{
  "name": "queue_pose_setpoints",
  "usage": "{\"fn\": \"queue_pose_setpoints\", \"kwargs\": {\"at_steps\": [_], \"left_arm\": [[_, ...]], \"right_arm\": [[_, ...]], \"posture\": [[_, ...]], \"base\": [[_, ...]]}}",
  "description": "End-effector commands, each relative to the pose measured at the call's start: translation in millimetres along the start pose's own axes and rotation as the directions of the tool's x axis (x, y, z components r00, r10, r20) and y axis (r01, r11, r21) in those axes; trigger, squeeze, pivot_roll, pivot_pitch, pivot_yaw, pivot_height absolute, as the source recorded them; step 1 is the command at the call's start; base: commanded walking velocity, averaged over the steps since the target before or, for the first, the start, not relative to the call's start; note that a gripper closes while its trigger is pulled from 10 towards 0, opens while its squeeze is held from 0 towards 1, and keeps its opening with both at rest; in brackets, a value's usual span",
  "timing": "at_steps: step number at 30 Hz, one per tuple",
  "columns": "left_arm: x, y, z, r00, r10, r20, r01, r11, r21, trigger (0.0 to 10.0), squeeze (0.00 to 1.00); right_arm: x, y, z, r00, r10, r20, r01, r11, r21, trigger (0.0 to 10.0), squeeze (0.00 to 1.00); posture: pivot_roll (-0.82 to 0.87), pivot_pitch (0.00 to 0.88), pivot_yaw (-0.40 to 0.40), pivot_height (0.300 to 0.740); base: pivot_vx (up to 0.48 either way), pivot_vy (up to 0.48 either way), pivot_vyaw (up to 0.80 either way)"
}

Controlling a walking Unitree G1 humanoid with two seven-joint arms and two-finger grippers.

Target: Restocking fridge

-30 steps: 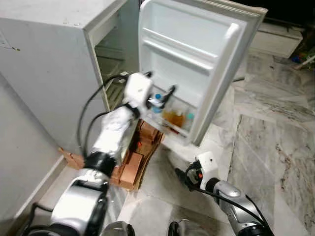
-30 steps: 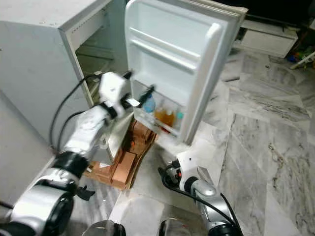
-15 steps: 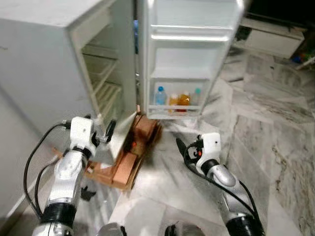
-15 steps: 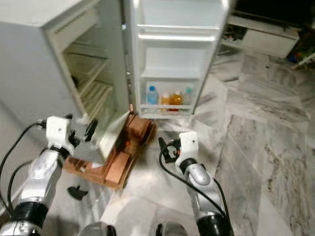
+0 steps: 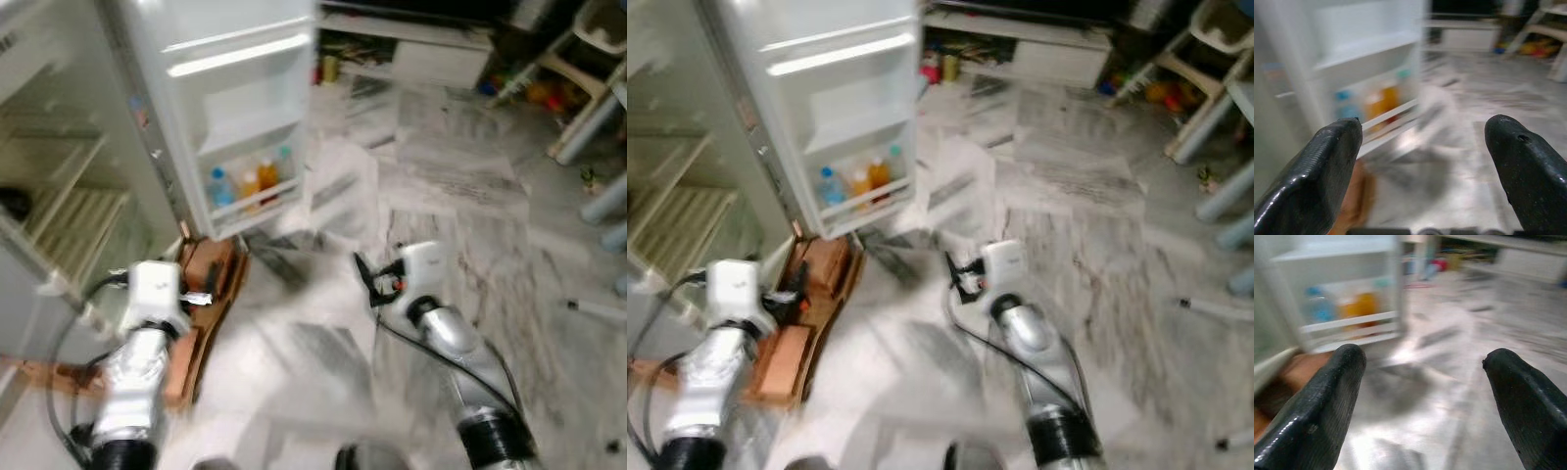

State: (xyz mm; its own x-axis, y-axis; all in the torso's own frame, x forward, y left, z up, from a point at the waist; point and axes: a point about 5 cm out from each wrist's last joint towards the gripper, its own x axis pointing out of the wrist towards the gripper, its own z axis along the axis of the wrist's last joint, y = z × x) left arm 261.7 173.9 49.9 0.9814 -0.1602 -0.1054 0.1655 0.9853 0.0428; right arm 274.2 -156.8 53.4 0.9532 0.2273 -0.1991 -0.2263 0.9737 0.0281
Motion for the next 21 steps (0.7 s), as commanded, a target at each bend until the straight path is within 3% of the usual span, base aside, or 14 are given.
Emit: {"fn": "queue_pose_setpoints", "kwargs": {"at_steps": [1, 5, 9, 21], "left_arm": [[-4.6, 15.7, 1.3, 0.999, 0.052, 0.000, -0.052, 0.998, 0.024, 10.0, 0.00], [-5.2, 14.1, 1.4, 0.999, 0.053, -0.002, -0.053, 0.998, 0.020, 10.0, 0.00], [-4.1, 8.8, 3.7, 1.000, -0.015, -0.003, 0.015, 0.999, 0.049, 10.0, 0.00], [-0.1, 7.6, 2.3, 1.000, 0.010, -0.018, -0.009, 0.999, 0.044, 10.0, 0.00]], "right_arm": [[4.9, 11.5, 9.8, 0.998, 0.033, 0.048, -0.033, 0.999, 0.008, 10.0, 0.00], [4.3, 12.9, 10.4, 0.998, 0.041, 0.057, -0.041, 0.999, -0.002, 10.0, 0.00], [6.7, 11.4, 11.3, 0.997, 0.045, 0.056, -0.044, 0.999, -0.016, 10.0, 0.00], [4.2, 9.1, 11.3, 0.997, 0.025, 0.067, -0.023, 0.999, -0.024, 10.0, 0.00]], "posture": [[-0.02, 0.008, -0.063, 0.740], [-0.02, 0.005, -0.068, 0.740], [-0.02, 0.005, -0.068, 0.740], [-0.02, 0.007, -0.063, 0.740]], "base": [[0.458, 0.000, -0.80], [0.464, 0.000, -0.80], [0.480, 0.000, -0.80], [0.480, 0.000, -0.80]]}}
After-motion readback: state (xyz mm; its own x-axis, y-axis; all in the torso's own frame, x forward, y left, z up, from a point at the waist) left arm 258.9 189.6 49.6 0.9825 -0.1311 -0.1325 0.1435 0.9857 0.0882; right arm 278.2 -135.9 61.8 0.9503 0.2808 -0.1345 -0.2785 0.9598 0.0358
